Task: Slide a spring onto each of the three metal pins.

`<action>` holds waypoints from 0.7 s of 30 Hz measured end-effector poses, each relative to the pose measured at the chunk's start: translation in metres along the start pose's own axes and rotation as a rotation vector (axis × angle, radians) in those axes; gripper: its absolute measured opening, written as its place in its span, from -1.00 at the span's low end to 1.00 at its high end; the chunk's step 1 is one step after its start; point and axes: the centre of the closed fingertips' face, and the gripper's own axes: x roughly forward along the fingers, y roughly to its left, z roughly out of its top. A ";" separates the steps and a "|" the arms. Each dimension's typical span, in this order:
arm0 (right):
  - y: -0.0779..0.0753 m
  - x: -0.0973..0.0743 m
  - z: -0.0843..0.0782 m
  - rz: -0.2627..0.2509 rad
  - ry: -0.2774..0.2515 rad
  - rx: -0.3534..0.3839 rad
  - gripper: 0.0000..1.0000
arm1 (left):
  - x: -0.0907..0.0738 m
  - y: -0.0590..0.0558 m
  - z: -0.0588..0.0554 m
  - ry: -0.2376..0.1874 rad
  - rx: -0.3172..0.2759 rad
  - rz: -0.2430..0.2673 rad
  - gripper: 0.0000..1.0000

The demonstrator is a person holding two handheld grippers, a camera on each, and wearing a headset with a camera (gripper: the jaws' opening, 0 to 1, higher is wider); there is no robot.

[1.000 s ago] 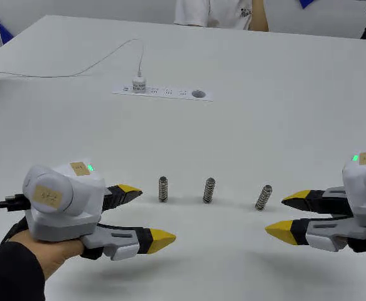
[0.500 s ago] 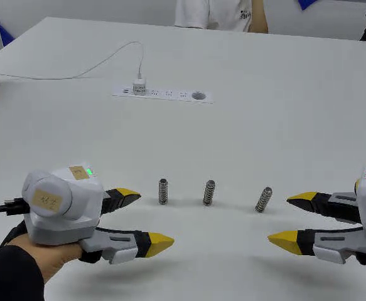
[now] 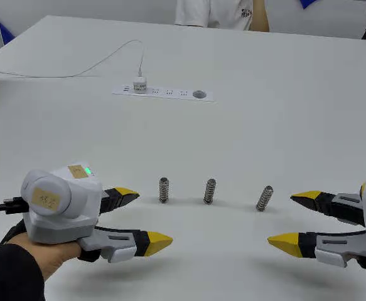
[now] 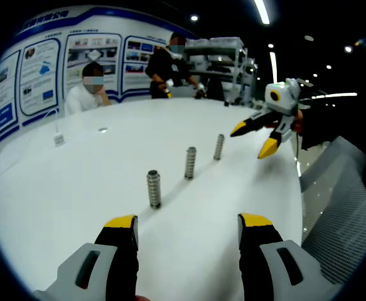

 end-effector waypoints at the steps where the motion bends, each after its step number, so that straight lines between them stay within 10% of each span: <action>1: -0.001 0.000 0.000 -0.002 -0.002 -0.001 0.22 | 0.000 0.000 0.000 0.000 -0.001 0.001 0.31; 21: -0.003 0.002 -0.002 -0.006 0.002 0.025 0.22 | -0.001 0.000 -0.002 0.004 -0.009 0.004 0.32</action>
